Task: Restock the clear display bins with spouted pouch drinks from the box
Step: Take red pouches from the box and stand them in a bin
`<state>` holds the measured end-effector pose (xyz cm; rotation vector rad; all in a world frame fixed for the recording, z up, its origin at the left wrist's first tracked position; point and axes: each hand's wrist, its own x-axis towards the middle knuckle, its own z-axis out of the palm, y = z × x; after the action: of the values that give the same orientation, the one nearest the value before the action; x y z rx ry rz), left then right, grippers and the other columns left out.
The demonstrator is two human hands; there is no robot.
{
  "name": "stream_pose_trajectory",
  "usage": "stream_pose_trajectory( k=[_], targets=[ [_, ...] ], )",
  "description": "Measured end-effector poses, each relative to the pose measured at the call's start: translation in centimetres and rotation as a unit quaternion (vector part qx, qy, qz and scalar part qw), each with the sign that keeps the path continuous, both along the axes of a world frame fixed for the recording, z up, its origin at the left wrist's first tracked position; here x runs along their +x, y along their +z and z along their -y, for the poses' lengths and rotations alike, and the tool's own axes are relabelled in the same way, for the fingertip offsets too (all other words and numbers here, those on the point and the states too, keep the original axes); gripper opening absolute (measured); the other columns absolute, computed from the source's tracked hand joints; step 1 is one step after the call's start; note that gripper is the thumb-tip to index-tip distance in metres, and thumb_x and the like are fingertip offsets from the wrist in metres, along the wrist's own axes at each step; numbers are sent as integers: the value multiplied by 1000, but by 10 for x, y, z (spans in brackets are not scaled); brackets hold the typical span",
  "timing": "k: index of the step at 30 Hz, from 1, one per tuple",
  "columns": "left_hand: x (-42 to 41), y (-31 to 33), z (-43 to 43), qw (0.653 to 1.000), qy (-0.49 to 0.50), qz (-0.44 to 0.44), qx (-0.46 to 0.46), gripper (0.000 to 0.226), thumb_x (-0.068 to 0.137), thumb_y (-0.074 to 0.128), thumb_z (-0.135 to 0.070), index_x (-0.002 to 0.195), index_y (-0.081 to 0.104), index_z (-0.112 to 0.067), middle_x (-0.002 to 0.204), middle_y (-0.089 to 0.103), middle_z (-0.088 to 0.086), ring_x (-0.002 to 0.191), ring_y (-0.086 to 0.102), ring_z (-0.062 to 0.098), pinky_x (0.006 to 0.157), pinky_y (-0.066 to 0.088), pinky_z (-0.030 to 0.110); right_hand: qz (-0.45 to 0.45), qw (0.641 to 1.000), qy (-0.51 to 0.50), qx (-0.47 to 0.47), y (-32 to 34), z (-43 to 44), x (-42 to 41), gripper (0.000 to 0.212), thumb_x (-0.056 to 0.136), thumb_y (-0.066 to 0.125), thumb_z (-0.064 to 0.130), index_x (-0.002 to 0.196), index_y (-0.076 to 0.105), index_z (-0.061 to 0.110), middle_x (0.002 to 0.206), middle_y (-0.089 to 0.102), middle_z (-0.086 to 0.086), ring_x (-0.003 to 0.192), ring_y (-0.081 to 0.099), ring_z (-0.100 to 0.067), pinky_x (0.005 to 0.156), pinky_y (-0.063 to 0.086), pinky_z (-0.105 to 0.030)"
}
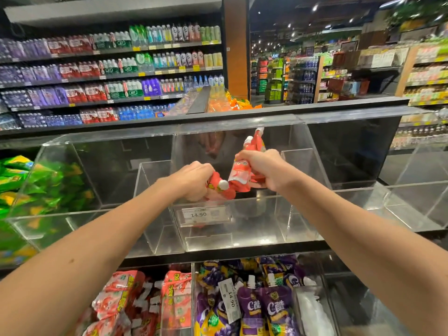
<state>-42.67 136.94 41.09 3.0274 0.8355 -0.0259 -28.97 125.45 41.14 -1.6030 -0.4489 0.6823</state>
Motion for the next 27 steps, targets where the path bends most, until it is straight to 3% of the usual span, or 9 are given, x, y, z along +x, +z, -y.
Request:
stream_pose_trajectory(
  k=[3, 5, 9, 11, 13, 17, 20, 23, 27],
  targets=[
    [18, -6, -7, 996, 54, -64, 35, 22, 88, 71, -25, 89, 51, -16, 97, 56, 6, 82, 55, 25, 72, 50, 35, 173, 980, -36, -94, -15, -6, 3, 37, 73, 78, 34, 98, 60, 13, 95, 66, -5, 82, 65, -21, 60, 48, -25],
    [31, -9, -14, 991, 115, -68, -7, 28, 86, 74, -29, 97, 58, -8, 93, 67, 5, 82, 65, 24, 76, 55, 31, 280, 945, -35, -162, -17, -5, 2, 37, 76, 74, 37, 96, 53, 14, 91, 57, -3, 84, 56, -24, 70, 44, -29],
    [57, -18, -27, 946, 232, -58, -220, 49, 89, 73, -37, 116, 64, 3, 103, 74, 16, 95, 73, 29, 91, 57, 44, 290, 941, -22, -175, -17, -6, 3, 34, 77, 73, 36, 97, 58, 13, 92, 61, -5, 86, 61, -26, 67, 44, -29],
    [65, -20, -22, 940, 235, -97, -227, 51, 97, 62, -37, 125, 58, 6, 107, 68, 14, 93, 69, 28, 88, 56, 40, 282, 941, -6, -185, -18, -6, 4, 36, 76, 75, 38, 99, 59, 14, 95, 64, -5, 86, 63, -25, 66, 45, -28],
    [73, -22, -15, 937, 229, -133, -227, 51, 101, 53, -37, 130, 52, 5, 111, 61, 15, 94, 67, 28, 73, 53, 34, 286, 939, 2, -191, -19, -5, 4, 43, 76, 77, 43, 103, 59, 15, 97, 64, -4, 88, 63, -24, 68, 47, -29],
    [80, -31, -17, 924, 233, -165, -254, 45, 104, 50, -25, 136, 48, 7, 130, 59, 20, 120, 59, 32, 88, 48, 34, 307, 933, 7, -186, -22, -7, 4, 51, 73, 79, 44, 109, 57, 15, 102, 64, -4, 95, 64, -25, 77, 53, -32],
    [78, -34, -15, 928, 230, -180, -234, 37, 105, 44, -10, 135, 49, 11, 134, 58, 24, 107, 58, 31, 91, 49, 35, 308, 933, 17, -185, -25, -9, 5, 49, 74, 79, 41, 107, 54, 16, 104, 65, -5, 96, 65, -26, 82, 56, -37],
    [70, -30, -10, 954, 184, -208, -110, 41, 102, 53, -29, 130, 57, 1, 94, 66, 9, 83, 61, 25, 69, 52, 25, 308, 932, 28, -189, -26, -10, 5, 51, 73, 81, 42, 109, 54, 16, 104, 64, -5, 95, 65, -25, 82, 57, -38],
    [64, -27, -14, 974, 137, -168, 58, 70, 83, 74, -51, 134, 50, -10, 126, 63, 6, 114, 64, 26, 83, 51, 35, 300, 933, 33, -196, -26, -10, 5, 51, 73, 81, 41, 108, 53, 16, 100, 62, -3, 90, 65, -23, 76, 57, -34]
  ],
)
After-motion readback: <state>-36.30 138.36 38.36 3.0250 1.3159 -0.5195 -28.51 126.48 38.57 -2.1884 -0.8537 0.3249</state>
